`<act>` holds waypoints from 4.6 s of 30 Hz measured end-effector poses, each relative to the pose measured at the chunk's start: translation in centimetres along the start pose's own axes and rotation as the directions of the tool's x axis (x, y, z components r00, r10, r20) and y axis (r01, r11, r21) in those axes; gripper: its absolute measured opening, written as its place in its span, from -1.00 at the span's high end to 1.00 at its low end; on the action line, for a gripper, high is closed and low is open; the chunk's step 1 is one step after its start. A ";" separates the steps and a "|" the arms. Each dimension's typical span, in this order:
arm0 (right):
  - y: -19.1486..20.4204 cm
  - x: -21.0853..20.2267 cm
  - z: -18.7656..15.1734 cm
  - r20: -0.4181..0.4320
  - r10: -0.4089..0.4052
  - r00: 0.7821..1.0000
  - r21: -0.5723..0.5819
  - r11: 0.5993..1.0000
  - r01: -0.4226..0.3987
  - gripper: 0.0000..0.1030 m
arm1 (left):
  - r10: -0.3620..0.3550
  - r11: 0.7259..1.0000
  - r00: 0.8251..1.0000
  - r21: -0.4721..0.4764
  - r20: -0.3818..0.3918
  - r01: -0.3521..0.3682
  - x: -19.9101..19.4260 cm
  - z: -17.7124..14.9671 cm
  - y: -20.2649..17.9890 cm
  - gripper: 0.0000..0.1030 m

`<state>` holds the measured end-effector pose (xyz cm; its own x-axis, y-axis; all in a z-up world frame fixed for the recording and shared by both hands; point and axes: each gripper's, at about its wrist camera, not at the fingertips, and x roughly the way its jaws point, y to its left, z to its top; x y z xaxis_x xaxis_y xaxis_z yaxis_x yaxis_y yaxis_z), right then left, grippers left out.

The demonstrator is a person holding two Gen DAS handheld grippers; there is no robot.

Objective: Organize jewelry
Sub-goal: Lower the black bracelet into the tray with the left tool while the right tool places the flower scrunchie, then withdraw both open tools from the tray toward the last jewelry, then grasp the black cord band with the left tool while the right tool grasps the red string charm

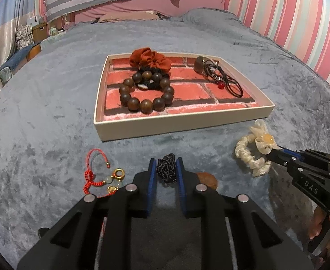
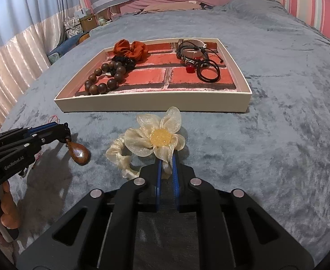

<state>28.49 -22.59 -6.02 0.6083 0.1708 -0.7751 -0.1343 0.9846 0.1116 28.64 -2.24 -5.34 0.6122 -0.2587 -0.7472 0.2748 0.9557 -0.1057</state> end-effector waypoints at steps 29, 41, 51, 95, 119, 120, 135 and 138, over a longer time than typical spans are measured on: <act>-4.4 -0.8 10.3 0.107 -0.055 0.993 0.010 0.998 0.054 0.82 | 0.090 0.996 0.989 -0.036 0.116 -0.086 -0.4 11.6 -0.9 0.65; -5.3 6.1 10.8 0.058 -0.118 0.991 -0.024 0.993 0.119 0.82 | 0.181 0.982 0.983 -0.058 0.014 -0.180 6.6 10.5 1.6 0.65; -5.9 8.6 10.0 0.030 -0.129 0.991 -0.010 0.992 0.129 0.82 | 0.212 0.976 0.977 -0.049 -0.032 -0.213 8.7 9.7 2.5 0.65; -1.7 -4.7 6.9 0.209 -0.167 0.964 0.051 0.986 0.160 -0.91 | 0.245 0.969 0.957 -0.076 0.157 -0.236 -9.7 6.0 8.9 -0.79; 9.0 -0.3 1.8 0.133 -0.088 0.987 -0.062 0.993 0.097 -0.90 | 0.172 0.982 0.984 -0.085 0.035 -0.169 -8.9 -5.5 10.7 -0.79; 9.2 -0.3 1.7 0.134 -0.089 0.987 -0.066 0.993 0.099 -0.90 | 0.173 0.982 0.985 -0.085 0.031 -0.169 -8.8 -5.6 10.8 -0.79; 13.0 2.0 1.6 0.100 -0.045 0.994 -0.121 0.991 0.057 -0.86 | 0.123 0.989 0.991 -0.072 -0.047 -0.126 -5.6 -7.3 11.0 -0.25; 14.4 2.7 1.8 0.091 -0.029 0.995 -0.145 0.989 0.042 -0.84 | 0.117 0.991 0.992 -0.057 -0.047 -0.119 -5.5 -7.0 11.4 0.12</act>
<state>29.56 -7.88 -5.36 0.6808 0.1447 -0.7180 -0.2202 0.9754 -0.0122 23.21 11.02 -7.03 0.6041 -0.1386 -0.7847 0.1574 0.9861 -0.0529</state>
